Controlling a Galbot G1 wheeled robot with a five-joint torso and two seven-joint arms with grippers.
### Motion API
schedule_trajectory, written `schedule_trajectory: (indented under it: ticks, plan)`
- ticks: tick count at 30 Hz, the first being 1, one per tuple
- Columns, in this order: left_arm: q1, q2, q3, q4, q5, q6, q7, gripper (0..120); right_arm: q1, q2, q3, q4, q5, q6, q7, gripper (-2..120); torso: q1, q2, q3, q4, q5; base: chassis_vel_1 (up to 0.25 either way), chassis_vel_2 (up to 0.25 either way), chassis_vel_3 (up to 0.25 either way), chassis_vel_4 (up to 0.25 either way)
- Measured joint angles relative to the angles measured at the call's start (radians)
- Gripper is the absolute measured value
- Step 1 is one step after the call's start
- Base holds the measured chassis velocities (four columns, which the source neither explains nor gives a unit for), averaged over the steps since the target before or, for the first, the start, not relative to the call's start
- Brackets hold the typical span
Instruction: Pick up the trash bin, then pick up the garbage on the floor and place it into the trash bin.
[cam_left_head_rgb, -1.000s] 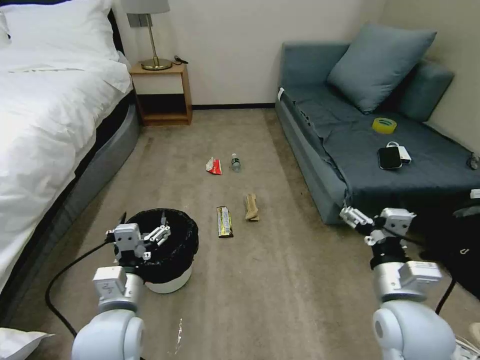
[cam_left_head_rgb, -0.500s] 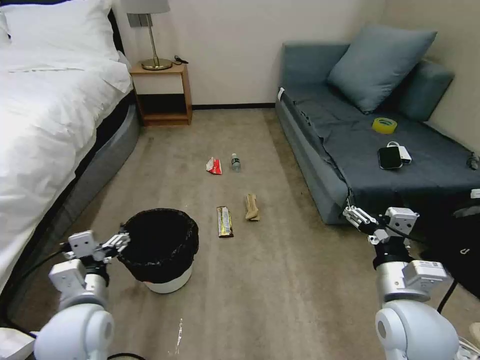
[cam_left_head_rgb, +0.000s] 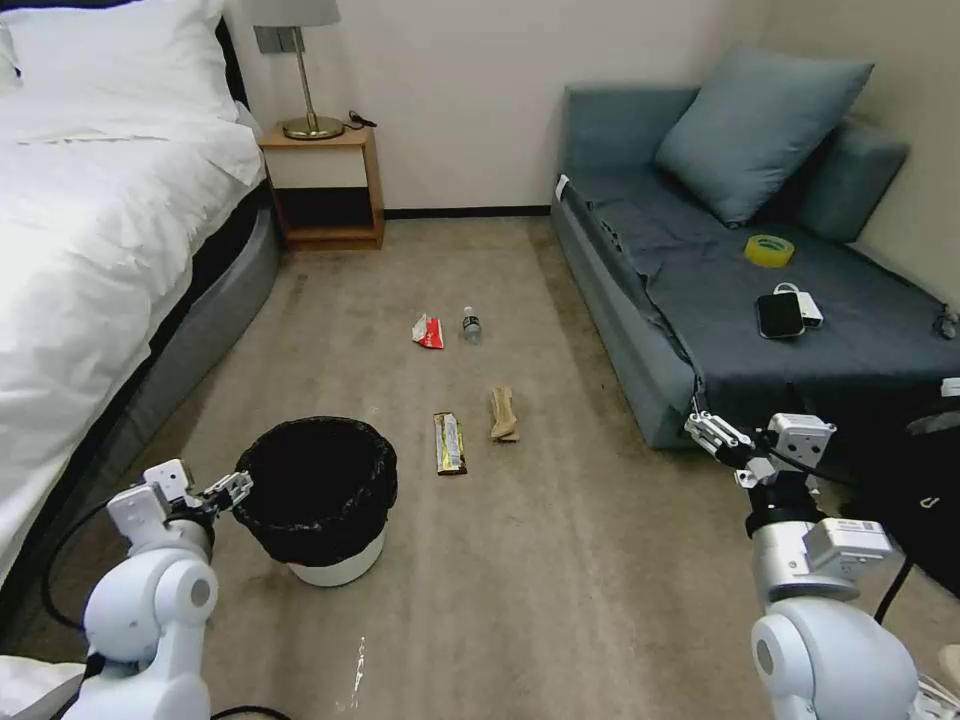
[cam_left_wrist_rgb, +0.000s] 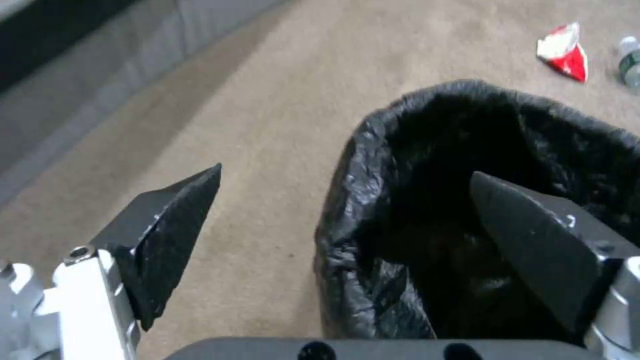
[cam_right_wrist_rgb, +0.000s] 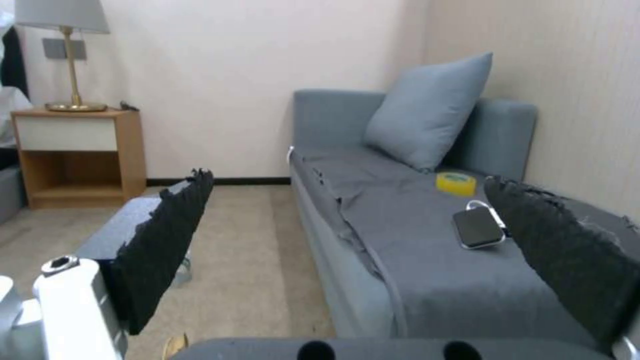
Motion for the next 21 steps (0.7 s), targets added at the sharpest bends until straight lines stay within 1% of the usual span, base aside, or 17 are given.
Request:
schedule_trajectory:
  ticks: [4,5,9,10,12,15,21]
  plan:
    - [-0.048,0.009,0.027,0.085,-0.031,-0.003,-0.007,100,0.005,0.0,0.002,-0.004,0.0,-0.002,0.001,100,0.0,0.0,0.0,0.0,0.0,0.0,0.0,0.0,0.0]
    - [-0.048,0.009,0.027,0.085,-0.031,-0.003,-0.007,100,0.005,0.0,0.002,-0.004,0.0,-0.002,0.001,100,0.0,0.0,0.0,0.0,0.0,0.0,0.0,0.0,0.0]
    - [-0.084,0.013,0.045,0.164,-0.061,-0.004,-0.022,100,0.012,0.002,0.005,-0.009,0.001,-0.002,0.002,100,0.0,0.0,0.0,-0.0001,0.0001,0.0,0.0,0.0,0.0]
    - [-0.084,0.013,0.045,0.164,-0.061,-0.004,-0.022,100,0.012,0.002,0.005,-0.009,0.001,-0.002,0.002,100,0.0,0.0,0.0,-0.0001,0.0001,0.0,0.0,0.0,0.0]
    - [-0.095,0.017,0.05,0.192,-0.081,-0.005,-0.031,100,0.014,0.005,0.006,-0.013,0.001,-0.003,0.003,100,0.0,0.0,0.0,0.0,0.0,0.0,0.0,0.0,0.0]
    - [-0.101,0.022,0.052,0.207,-0.104,-0.006,-0.04,100,0.016,0.009,0.007,-0.015,0.0,-0.003,0.003,100,0.0,0.0,0.0,0.0,0.0001,0.0,0.0,0.0,0.0]
    - [-0.12,0.029,0.055,0.263,-0.149,-0.007,-0.052,100,0.022,0.02,0.003,-0.022,-0.004,-0.003,0.004,100,0.0,0.0,0.0,0.0,0.0001,0.0,0.0,0.0,0.0]
